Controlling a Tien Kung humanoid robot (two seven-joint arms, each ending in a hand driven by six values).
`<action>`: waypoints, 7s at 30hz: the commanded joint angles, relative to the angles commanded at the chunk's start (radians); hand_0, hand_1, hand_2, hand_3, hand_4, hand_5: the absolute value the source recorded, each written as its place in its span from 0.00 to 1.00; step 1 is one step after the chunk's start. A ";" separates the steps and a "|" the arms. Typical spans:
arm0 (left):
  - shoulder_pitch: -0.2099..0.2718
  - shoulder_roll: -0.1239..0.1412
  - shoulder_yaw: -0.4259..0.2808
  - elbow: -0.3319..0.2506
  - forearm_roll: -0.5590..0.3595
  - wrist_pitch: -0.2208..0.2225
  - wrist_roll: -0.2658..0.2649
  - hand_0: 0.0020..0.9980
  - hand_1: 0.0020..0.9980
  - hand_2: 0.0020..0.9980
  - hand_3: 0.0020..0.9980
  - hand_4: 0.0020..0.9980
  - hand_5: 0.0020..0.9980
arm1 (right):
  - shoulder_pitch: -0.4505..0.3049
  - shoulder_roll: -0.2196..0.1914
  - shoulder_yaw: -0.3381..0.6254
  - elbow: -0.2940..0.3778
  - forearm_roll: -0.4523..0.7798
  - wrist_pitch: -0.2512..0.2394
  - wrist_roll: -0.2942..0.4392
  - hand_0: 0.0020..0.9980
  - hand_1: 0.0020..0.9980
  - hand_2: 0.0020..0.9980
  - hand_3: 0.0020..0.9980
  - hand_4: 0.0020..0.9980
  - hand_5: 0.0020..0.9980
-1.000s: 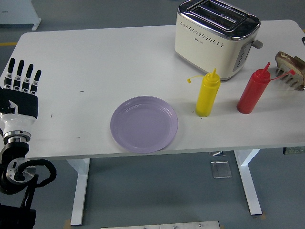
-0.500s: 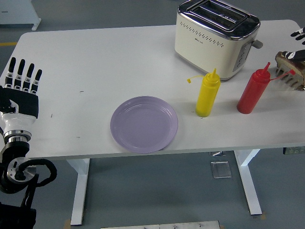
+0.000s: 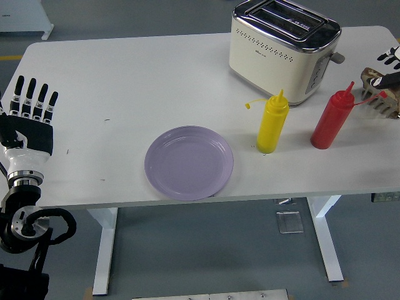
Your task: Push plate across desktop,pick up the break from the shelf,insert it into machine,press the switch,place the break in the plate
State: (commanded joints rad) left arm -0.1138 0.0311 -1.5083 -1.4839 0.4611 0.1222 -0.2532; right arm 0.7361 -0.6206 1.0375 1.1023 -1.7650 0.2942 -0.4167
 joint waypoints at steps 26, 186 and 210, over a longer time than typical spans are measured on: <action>-0.007 -0.001 0.009 0.003 -0.003 0.000 0.000 0.84 0.85 0.87 0.83 0.56 1.00 | 0.108 0.060 -0.132 -0.174 -0.070 -0.035 -0.054 0.62 0.62 0.62 0.73 0.68 0.40; 0.003 0.013 -0.023 0.005 -0.001 0.006 -0.004 0.83 0.84 0.86 0.82 0.56 1.00 | 0.218 0.045 -0.130 -0.050 -0.051 -0.380 0.099 0.34 0.44 0.71 0.67 0.32 0.26; 0.005 0.010 -0.022 0.007 -0.001 0.006 -0.004 0.83 0.84 0.86 0.82 0.56 1.00 | 0.170 0.022 -0.260 -0.094 -0.045 -0.208 0.159 0.31 0.42 0.66 0.60 0.27 0.31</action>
State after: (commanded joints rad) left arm -0.1092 0.0411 -1.5306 -1.4771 0.4603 0.1287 -0.2571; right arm 0.9062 -0.5985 0.7775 1.0086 -1.8095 0.0865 -0.2579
